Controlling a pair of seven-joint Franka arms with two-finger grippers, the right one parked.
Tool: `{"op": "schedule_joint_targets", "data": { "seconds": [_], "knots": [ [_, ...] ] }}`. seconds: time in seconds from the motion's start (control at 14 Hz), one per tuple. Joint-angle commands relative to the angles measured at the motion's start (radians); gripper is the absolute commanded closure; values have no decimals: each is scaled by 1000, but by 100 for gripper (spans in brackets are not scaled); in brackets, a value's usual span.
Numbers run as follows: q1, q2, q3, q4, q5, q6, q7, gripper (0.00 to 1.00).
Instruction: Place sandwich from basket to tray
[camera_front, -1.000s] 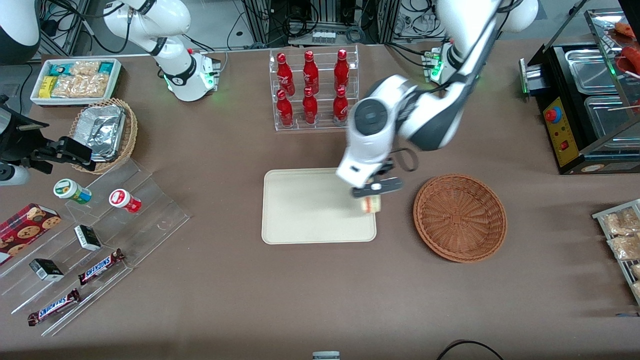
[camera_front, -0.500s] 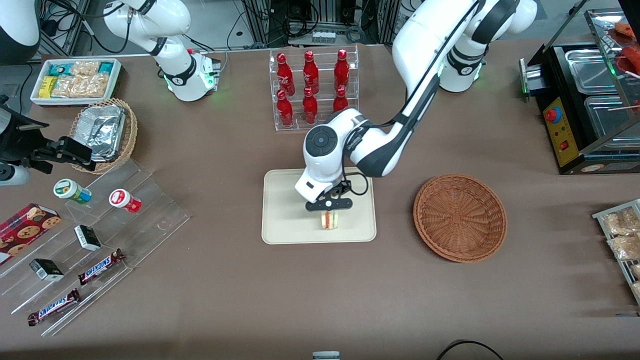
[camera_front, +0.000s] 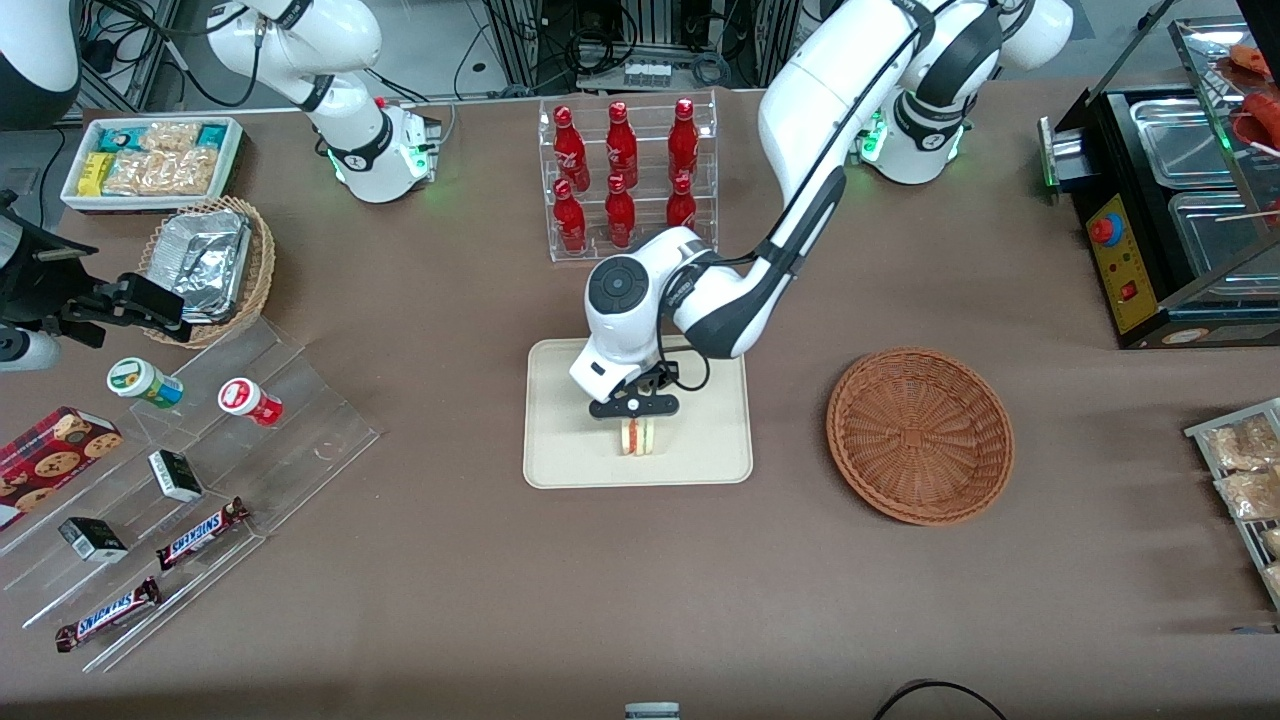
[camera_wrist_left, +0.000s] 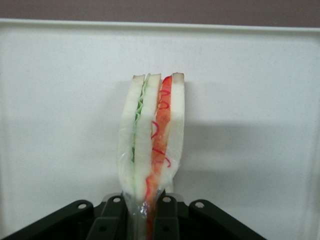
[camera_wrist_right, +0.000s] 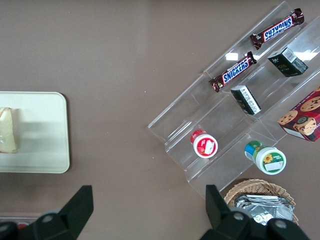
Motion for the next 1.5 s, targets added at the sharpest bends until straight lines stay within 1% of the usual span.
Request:
{"op": "schedule_joint_targets", "data": {
  "seconds": [0.0,0.07,0.14,0.21,0.29,0.36,0.43,0.57,0.71,0.79,0.93,1.07,1.21,1.43],
  "knots": [
    [-30,29,17,41,14,-4,-79,100],
    [-31,32,17,41,19,-4,-103,100],
    [-36,36,16,40,43,-4,-113,100],
    [-37,43,16,40,53,-4,-114,96],
    [-39,43,16,35,56,-4,-113,40],
    [-37,38,16,37,56,-5,-113,14],
    [-31,27,16,40,50,-11,-116,1],
    [-28,-18,16,40,42,-43,-114,0],
    [-16,-95,16,38,37,-135,-117,0],
    [8,-147,16,37,19,-198,-122,0],
    [79,-265,16,34,-44,-305,-119,0],
    [133,-359,16,29,-47,-419,-113,0],
    [221,-443,16,21,-49,-529,-98,0],
    [338,-567,16,-61,-49,-586,25,0]
  ]
}}
